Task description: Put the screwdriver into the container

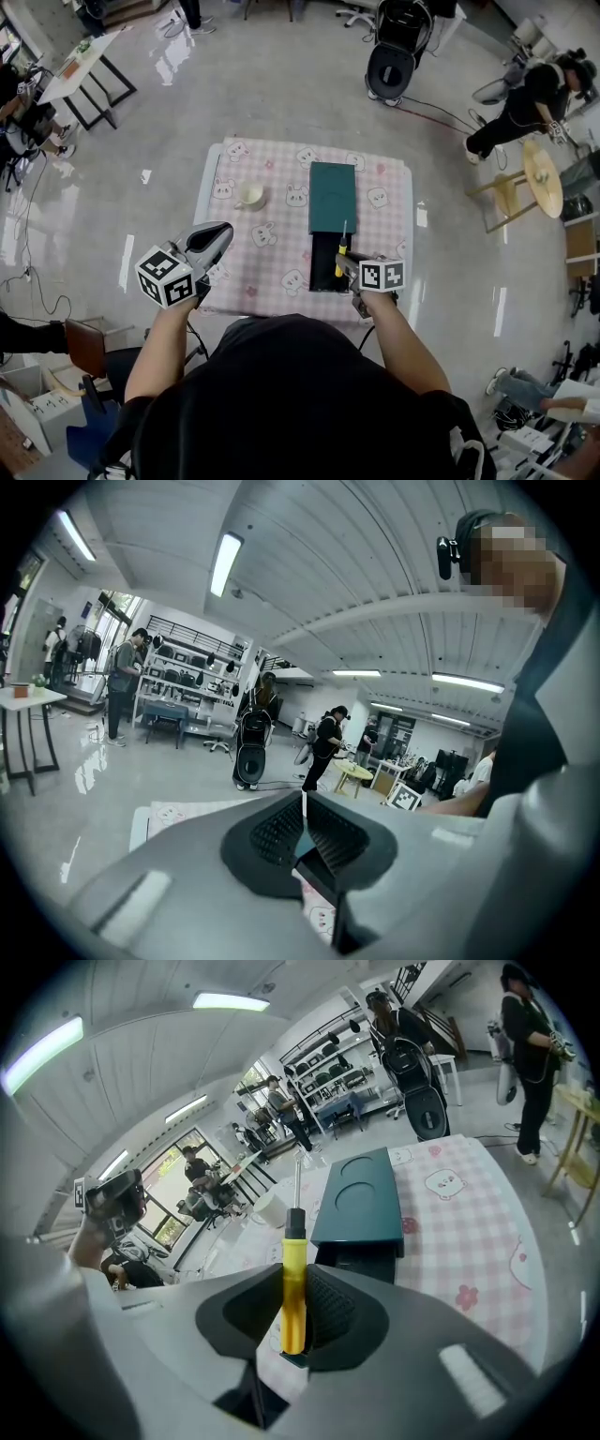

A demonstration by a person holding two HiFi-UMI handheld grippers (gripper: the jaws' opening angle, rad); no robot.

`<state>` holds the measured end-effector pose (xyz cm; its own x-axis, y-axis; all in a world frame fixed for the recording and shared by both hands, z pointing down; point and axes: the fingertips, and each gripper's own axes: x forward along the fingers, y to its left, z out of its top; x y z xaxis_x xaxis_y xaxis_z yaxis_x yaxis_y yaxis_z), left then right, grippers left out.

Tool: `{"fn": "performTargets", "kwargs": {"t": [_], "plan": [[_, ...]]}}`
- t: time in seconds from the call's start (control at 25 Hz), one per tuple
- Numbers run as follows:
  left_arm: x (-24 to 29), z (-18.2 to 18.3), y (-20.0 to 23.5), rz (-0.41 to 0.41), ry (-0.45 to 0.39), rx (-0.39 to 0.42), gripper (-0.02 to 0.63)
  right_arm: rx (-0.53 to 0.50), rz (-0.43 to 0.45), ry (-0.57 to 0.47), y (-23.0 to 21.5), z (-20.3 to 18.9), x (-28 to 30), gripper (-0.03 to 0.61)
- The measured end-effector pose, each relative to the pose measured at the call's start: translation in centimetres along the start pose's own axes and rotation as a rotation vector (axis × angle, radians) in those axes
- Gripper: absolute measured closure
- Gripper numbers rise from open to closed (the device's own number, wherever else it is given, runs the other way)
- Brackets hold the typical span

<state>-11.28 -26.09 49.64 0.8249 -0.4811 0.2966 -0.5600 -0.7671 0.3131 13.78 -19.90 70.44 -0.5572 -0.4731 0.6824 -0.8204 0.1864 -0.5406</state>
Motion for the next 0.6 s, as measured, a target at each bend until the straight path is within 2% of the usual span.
{"fn": "performTargets", "kwargs": {"t": [0.6], "plan": [[0.1,-0.6,1.4,0.01,0.016,-0.018,0.603,0.026,-0.036,0.089,-2.2,-2.8,3.1,0.474]]}}
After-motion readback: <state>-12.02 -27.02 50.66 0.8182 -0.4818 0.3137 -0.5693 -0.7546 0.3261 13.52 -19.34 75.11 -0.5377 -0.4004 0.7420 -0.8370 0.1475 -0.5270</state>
